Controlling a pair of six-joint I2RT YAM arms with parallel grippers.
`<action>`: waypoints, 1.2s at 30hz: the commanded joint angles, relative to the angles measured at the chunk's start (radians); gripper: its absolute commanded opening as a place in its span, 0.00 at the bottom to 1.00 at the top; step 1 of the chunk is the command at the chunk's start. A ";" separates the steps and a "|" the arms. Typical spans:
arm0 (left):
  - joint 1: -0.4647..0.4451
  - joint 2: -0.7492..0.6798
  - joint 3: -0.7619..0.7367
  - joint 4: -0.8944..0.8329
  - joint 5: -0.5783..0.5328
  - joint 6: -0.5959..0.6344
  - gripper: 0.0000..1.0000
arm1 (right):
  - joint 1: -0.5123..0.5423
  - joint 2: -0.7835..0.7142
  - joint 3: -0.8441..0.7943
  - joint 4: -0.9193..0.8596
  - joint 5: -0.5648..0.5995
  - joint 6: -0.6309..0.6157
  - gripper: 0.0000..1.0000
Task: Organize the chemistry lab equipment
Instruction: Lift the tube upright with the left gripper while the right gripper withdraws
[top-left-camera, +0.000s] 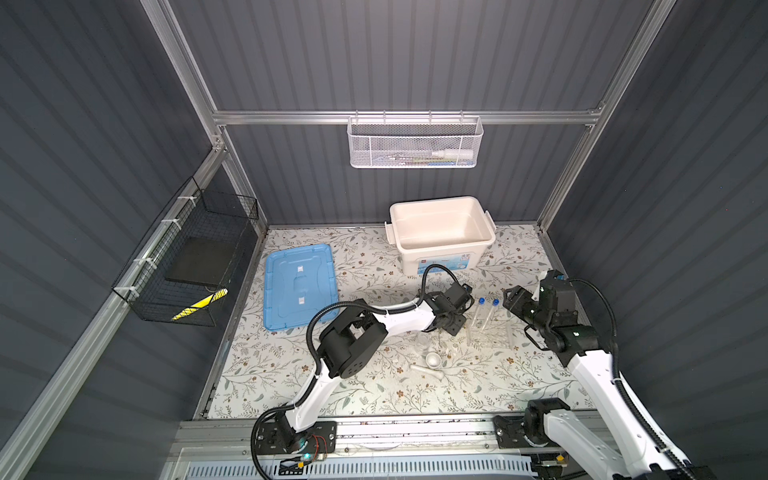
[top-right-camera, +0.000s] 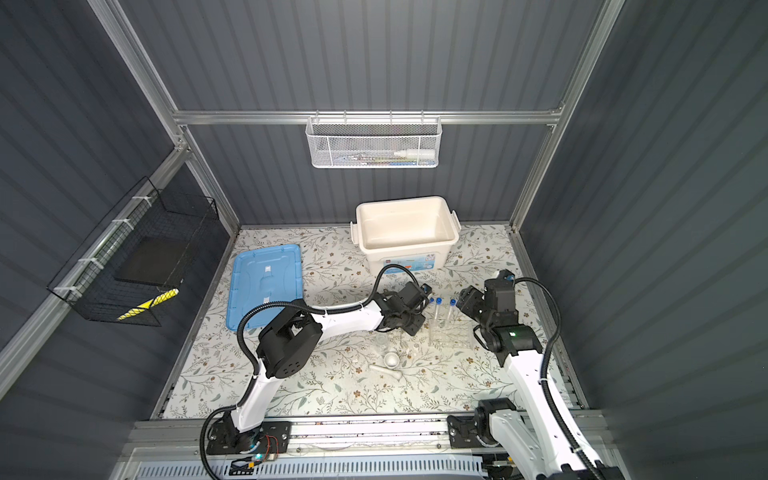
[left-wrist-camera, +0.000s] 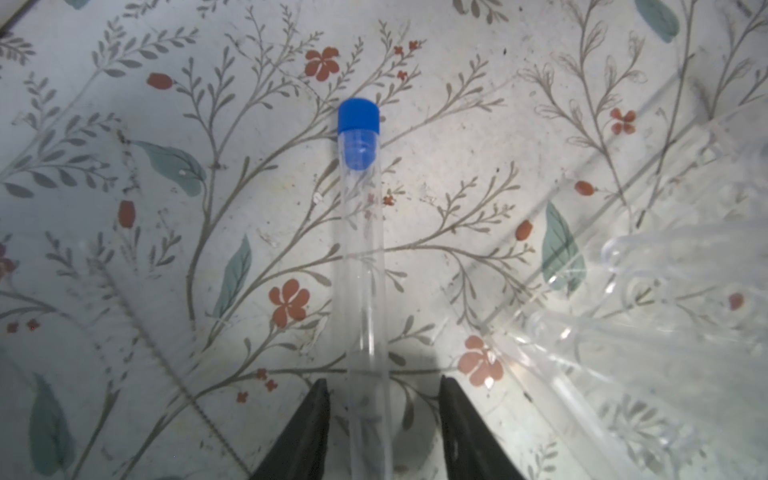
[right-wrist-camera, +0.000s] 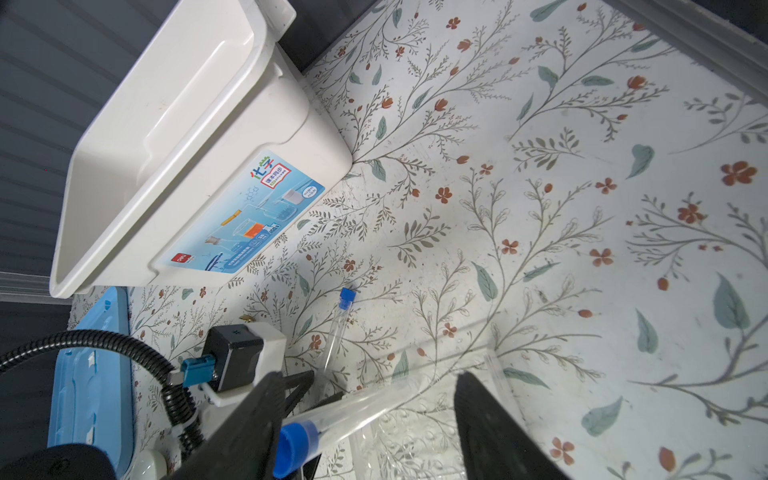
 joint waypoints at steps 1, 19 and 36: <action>-0.003 0.033 0.012 -0.077 -0.023 -0.005 0.38 | -0.010 -0.014 -0.014 -0.024 -0.012 -0.019 0.68; 0.009 -0.029 -0.012 -0.046 -0.034 0.022 0.15 | -0.098 0.003 0.006 0.063 -0.149 -0.069 0.88; 0.055 -0.135 -0.021 0.096 -0.032 0.179 0.14 | -0.301 0.407 0.216 0.024 -0.653 -0.161 0.72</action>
